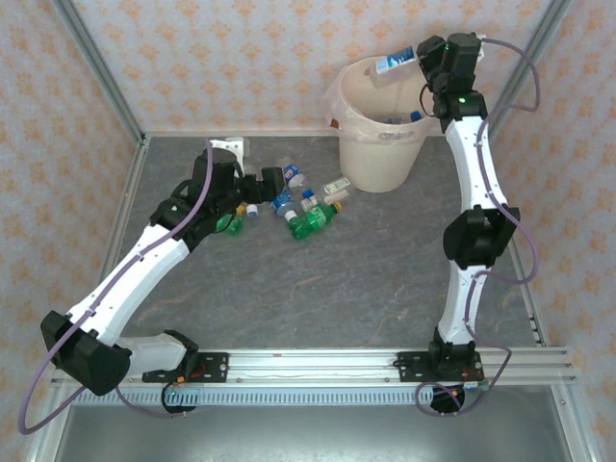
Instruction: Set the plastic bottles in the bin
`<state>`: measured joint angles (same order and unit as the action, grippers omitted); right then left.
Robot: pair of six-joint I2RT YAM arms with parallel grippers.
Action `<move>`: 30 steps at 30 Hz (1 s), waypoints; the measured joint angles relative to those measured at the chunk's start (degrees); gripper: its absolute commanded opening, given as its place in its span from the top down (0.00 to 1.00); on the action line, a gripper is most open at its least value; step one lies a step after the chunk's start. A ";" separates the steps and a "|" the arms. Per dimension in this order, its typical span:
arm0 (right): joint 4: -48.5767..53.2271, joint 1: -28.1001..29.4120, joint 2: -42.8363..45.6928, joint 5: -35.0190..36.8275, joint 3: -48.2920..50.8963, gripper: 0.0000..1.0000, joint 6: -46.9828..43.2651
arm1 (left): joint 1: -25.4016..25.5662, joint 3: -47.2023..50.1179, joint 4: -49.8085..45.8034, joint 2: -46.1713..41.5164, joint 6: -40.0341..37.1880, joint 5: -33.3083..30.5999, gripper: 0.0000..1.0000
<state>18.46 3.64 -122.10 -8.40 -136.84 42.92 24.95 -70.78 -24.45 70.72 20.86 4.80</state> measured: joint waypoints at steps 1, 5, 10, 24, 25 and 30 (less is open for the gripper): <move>0.42 0.35 -1.05 0.15 -1.62 0.21 0.31 | -0.20 0.42 0.00 -0.11 -0.02 0.48 0.01; 2.16 1.75 -2.49 0.96 -4.33 0.00 0.11 | -0.79 1.31 0.00 -0.24 -0.02 1.33 0.01; 2.91 2.49 -2.43 1.14 -4.37 0.00 -1.09 | -2.23 1.68 0.07 -0.24 0.02 1.73 0.01; 6.47 2.43 6.58 -6.10 -0.15 0.00 -9.86 | -10.38 4.74 3.23 7.13 5.73 -5.60 0.01; 6.62 2.43 7.34 -6.91 0.26 0.00 -10.58 | -11.19 4.85 3.19 8.13 6.88 -6.25 0.02; 7.69 2.60 10.99 -10.64 3.74 0.00 -13.29 | -13.51 6.91 2.82 11.32 14.73 -8.98 0.06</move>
<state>26.15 6.24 -111.11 -19.05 -133.10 29.63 11.44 -63.88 -21.63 82.04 35.59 -4.19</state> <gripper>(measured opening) 0.995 0.949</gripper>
